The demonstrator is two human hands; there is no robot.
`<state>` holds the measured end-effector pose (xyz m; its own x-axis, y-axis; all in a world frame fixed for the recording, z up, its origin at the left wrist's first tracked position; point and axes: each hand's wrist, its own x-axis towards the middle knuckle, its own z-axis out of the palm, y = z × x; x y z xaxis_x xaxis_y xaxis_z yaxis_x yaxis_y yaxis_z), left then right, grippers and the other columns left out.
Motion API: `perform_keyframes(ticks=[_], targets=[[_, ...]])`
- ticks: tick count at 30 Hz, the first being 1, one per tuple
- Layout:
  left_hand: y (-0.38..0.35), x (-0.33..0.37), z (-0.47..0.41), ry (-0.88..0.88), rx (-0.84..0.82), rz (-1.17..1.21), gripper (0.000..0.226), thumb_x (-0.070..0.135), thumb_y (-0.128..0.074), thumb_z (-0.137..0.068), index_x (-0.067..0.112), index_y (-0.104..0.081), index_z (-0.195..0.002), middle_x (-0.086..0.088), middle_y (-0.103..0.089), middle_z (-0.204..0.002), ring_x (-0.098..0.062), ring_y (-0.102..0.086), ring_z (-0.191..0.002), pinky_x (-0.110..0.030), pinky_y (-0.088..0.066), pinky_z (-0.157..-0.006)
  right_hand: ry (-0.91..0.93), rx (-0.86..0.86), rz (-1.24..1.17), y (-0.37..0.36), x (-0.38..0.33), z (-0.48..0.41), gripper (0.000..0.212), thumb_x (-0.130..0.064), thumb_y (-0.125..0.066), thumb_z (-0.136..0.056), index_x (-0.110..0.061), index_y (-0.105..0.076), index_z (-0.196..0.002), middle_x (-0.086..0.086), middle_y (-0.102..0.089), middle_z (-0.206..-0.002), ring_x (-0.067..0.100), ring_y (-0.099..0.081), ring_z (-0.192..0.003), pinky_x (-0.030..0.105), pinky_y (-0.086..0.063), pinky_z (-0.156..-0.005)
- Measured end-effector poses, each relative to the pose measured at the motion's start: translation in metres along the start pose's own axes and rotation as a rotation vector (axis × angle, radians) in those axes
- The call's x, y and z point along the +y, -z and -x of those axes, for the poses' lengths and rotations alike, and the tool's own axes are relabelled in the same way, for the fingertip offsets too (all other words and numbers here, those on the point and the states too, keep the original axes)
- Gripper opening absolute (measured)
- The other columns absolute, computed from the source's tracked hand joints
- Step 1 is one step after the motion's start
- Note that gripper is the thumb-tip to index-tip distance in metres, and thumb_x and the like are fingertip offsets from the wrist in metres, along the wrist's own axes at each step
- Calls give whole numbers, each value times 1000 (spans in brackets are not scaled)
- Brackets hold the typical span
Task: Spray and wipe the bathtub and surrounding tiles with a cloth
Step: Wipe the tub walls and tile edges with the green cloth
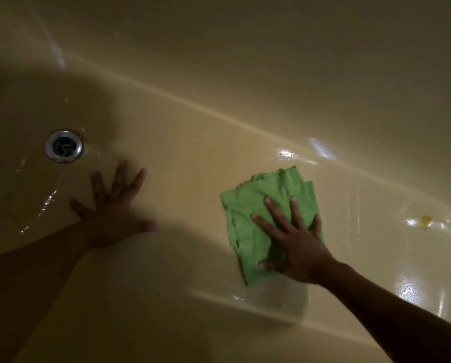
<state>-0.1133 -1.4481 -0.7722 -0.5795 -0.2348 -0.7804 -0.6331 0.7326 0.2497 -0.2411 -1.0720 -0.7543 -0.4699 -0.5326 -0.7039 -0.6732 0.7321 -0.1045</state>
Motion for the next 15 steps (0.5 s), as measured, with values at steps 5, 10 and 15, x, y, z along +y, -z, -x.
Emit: perform_keyframes(ticks=[5, 10, 15], targets=[[8, -4, -11, 17, -5, -19, 132, 76, -75, -63, 66, 31, -140, 25, 54, -145, -35, 42, -144, -84, 1, -106, -156, 128, -97, 46, 11, -58, 111, -91, -50, -71, -58, 22, -149, -17, 46, -154, 47, 40, -140, 89, -4, -101], [15, -4, -18, 2, 26, 10, 129, 67, -80, -67, 65, 25, -143, 21, 51, -150, -34, 42, -145, -82, 5, -107, -248, 260, -182, 82, -35, -120, 109, -88, -52, -73, -57, 20, -149, -13, 45, -155, 52, 41, -138, 90, 2, -96], [18, -14, -24, -35, 69, 5, 126, 72, -78, -65, 74, 27, -133, 27, 51, -148, -30, 42, -145, -82, 7, -105, -125, 267, -47, 95, -105, -154, 108, -90, -46, -74, -52, 18, -152, -8, 45, -157, 53, 44, -135, 91, 7, -93]])
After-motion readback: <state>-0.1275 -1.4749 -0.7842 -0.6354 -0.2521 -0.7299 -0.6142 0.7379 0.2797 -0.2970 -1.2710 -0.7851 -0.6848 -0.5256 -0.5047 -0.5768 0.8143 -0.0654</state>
